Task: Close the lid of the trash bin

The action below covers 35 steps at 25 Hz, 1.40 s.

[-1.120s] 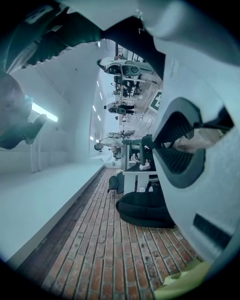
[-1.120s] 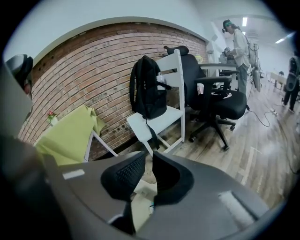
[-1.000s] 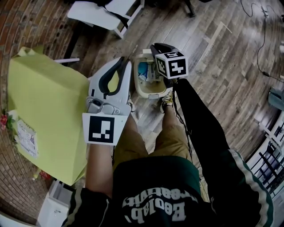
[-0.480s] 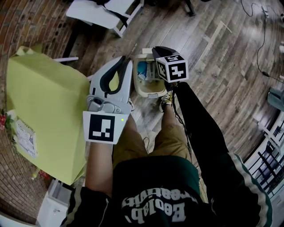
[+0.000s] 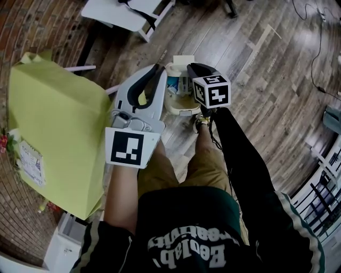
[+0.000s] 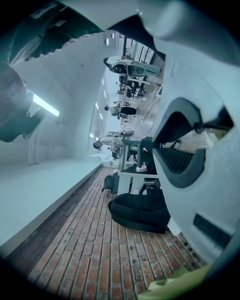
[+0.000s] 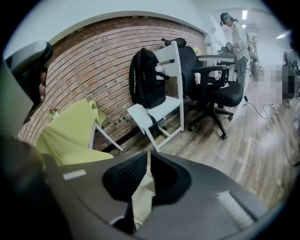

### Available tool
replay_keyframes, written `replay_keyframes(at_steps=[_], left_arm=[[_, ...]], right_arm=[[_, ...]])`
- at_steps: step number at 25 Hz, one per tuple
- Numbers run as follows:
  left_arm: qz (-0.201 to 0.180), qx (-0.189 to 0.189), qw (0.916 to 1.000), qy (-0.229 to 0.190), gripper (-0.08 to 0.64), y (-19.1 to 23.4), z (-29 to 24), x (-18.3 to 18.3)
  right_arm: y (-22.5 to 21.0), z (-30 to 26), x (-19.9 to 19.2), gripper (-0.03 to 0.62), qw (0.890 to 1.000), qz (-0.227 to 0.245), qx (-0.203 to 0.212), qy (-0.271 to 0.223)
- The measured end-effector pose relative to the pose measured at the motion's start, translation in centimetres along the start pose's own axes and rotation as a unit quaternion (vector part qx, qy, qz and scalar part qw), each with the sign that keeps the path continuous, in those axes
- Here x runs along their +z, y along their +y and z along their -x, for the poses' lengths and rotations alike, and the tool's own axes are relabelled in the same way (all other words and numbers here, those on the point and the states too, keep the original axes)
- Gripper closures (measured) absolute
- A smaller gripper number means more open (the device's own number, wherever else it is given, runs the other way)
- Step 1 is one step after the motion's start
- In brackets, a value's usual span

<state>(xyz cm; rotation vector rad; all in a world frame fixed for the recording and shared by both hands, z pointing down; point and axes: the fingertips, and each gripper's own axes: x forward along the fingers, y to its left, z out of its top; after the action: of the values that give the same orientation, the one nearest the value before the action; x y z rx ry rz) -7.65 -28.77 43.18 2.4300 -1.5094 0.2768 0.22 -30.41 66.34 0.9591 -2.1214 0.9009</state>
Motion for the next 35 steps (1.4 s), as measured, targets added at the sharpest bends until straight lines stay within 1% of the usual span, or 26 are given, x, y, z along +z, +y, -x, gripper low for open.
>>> replay_keyframes(at_steps=[6, 13, 19, 23, 26, 30, 35], left_arm=[[0.002, -0.007, 0.9999, 0.007, 0.517, -0.4, 0.0, -0.7], [0.003, -0.022, 0.9997, 0.011, 0.518, -1.3, -0.5, -1.5], [0.005, -0.03, 0.9994, 0.016, 0.518, -2.1, -0.7, -2.2], [0.007, -0.027, 0.9995, 0.017, 0.518, -1.8, -0.6, -2.4], [0.003, -0.024, 0.9995, 0.019, 0.517, -1.5, -0.6, -2.9], [0.009, -0.017, 0.9995, 0.024, 0.52, -0.9, -0.6, -3.8], [0.007, -0.019, 0.9993, 0.031, 0.52, -0.8, -0.8, -5.0]], right_arm=[[0.4, 0.7, -2.1, 0.558, 1.0, 0.007, -0.001, 0.01], [0.7, 1.2, -5.2, 0.555, 0.999, 0.0, 0.002, 0.033], [1.2, 1.3, -8.0, 0.543, 0.998, -0.002, 0.003, 0.067], [1.1, 1.3, -10.1, 0.515, 0.995, -0.006, 0.009, 0.095], [1.1, 1.2, -11.1, 0.517, 0.994, -0.011, 0.017, 0.107], [1.3, 0.8, -12.9, 0.518, 0.991, -0.014, 0.024, 0.129], [1.3, -0.1, -15.2, 0.518, 0.988, -0.026, 0.027, 0.147]])
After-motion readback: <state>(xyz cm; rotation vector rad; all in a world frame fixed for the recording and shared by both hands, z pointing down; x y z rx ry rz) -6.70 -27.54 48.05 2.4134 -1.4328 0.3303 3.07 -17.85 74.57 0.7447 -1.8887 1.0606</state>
